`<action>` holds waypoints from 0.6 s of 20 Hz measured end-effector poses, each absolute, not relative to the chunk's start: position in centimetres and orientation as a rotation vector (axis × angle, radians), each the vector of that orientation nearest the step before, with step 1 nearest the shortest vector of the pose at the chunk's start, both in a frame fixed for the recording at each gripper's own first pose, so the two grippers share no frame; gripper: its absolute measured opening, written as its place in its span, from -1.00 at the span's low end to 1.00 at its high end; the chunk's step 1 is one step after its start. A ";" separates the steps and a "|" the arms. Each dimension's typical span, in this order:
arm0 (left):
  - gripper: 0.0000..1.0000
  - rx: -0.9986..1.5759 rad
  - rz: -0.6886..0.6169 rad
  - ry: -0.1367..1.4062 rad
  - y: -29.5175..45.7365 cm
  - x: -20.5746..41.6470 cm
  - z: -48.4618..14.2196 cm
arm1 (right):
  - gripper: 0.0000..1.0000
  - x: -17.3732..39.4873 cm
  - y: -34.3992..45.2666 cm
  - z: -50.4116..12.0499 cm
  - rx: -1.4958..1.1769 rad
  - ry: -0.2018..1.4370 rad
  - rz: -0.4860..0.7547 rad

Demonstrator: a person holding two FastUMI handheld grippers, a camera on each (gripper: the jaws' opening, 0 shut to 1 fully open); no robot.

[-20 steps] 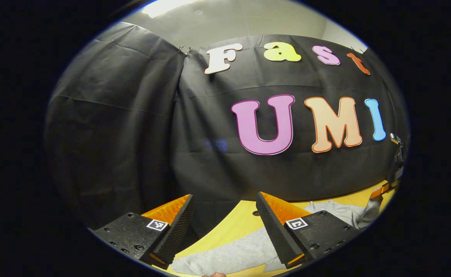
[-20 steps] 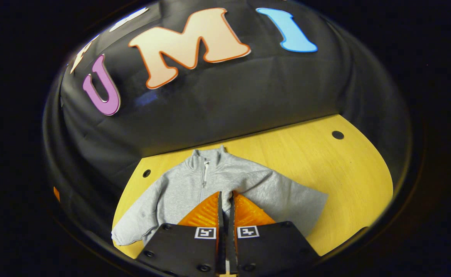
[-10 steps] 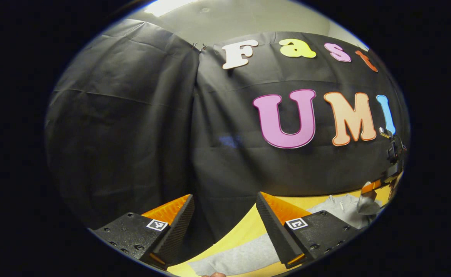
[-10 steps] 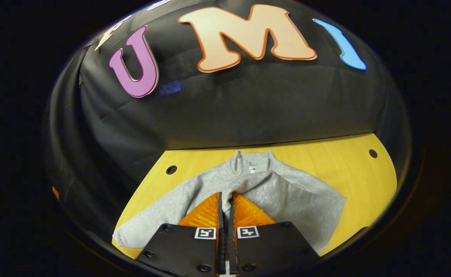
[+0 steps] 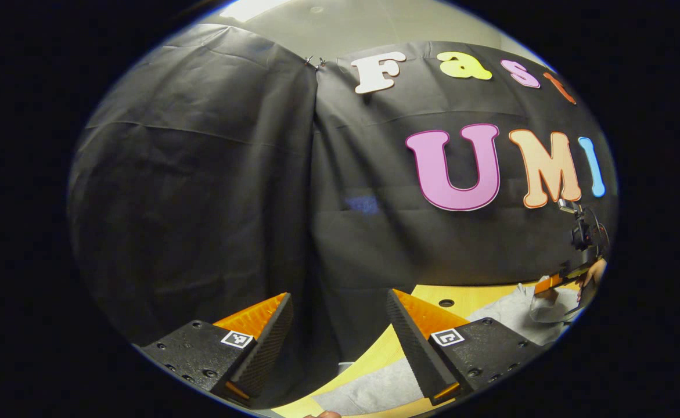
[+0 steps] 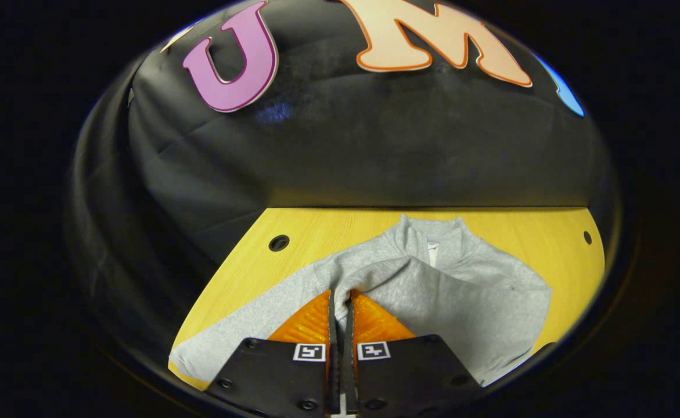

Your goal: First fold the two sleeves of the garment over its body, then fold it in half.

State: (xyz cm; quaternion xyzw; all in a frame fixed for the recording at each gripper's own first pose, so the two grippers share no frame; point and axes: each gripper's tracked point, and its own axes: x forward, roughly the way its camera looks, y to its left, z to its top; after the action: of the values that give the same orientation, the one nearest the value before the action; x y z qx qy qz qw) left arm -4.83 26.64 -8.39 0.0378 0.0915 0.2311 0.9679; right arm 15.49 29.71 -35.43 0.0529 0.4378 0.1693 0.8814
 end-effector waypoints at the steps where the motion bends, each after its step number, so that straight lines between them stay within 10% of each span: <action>1: 0.90 0.071 0.465 0.188 26.8 -5.0 -9.0 | -0.89 15.1 30.2 -36.2 0.105 0.929 0.353; 6: 0.90 0.062 0.433 0.254 27.0 -5.7 -13.3 | -0.82 14.3 32.2 -37.3 0.165 0.980 0.368; 9: 0.96 0.051 0.417 0.321 27.0 -6.4 -16.7 | 0.56 15.1 32.8 -35.2 0.205 0.913 0.382; 12: 0.97 0.026 0.403 0.383 27.1 -7.1 -20.1 | 0.92 15.3 31.7 -33.1 0.166 0.850 0.389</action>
State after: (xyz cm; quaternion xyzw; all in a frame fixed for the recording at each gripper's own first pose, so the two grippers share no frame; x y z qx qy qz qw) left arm -7.12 27.09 -20.09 0.0129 0.1890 0.1991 0.9615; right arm 15.26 31.68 -33.07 0.0801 0.4090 0.1871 0.8895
